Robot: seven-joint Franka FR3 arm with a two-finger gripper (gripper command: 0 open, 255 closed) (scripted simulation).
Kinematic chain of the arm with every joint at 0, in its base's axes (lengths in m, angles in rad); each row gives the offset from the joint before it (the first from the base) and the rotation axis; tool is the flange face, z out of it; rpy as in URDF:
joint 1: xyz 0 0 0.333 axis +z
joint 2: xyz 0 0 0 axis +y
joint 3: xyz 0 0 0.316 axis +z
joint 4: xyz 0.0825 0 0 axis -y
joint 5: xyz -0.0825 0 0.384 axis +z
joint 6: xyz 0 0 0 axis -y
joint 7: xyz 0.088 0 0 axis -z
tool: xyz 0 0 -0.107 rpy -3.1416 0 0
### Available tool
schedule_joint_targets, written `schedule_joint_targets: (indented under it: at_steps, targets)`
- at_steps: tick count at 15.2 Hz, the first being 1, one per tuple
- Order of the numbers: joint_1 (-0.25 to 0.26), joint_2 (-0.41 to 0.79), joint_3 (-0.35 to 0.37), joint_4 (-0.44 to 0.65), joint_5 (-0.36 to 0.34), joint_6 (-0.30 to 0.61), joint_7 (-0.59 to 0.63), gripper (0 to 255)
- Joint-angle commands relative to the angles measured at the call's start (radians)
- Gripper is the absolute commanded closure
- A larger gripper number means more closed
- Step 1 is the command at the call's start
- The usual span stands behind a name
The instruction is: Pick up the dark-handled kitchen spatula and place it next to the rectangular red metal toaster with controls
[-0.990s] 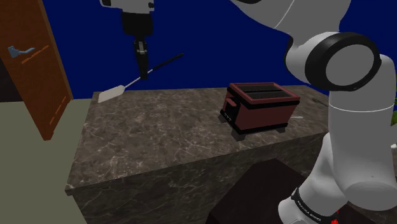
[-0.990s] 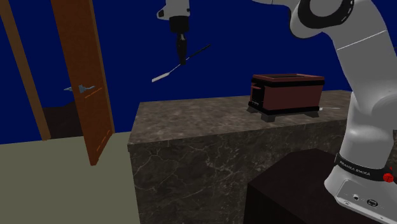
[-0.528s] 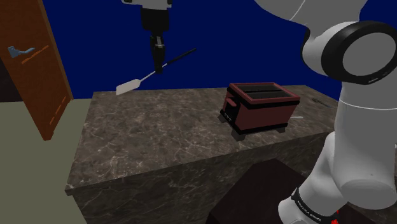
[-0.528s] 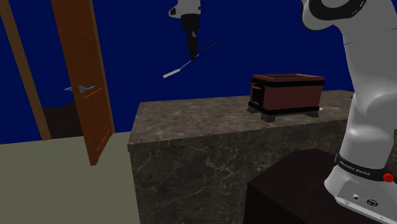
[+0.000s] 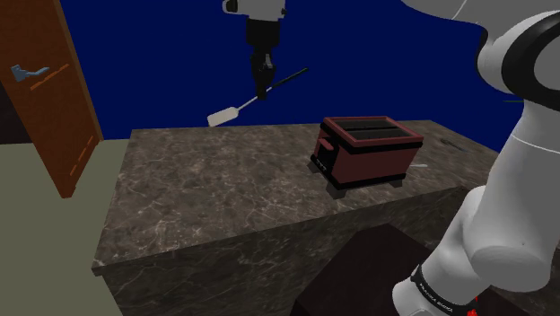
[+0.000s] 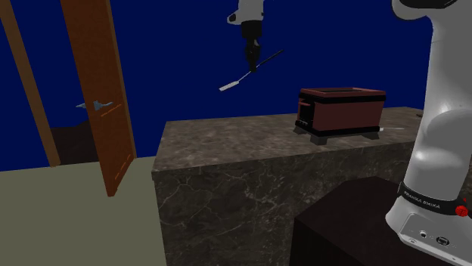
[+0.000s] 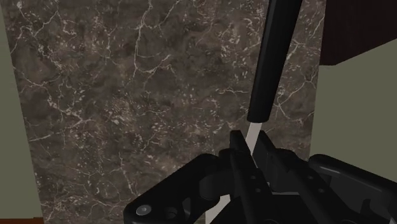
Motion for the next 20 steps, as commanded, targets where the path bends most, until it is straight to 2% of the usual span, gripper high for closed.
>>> schedule_joint_targets:
  at_steps: [1, 10, 20]
  targets:
    - [-0.029, -0.038, -0.020, -0.047, 0.006, 0.013, -0.048, 255]
    - [-0.141, -0.144, -0.121, -0.181, 0.013, 0.053, -0.258, 255]
    - [-0.257, -0.160, -0.243, -0.205, 0.005, 0.075, -0.496, 255]
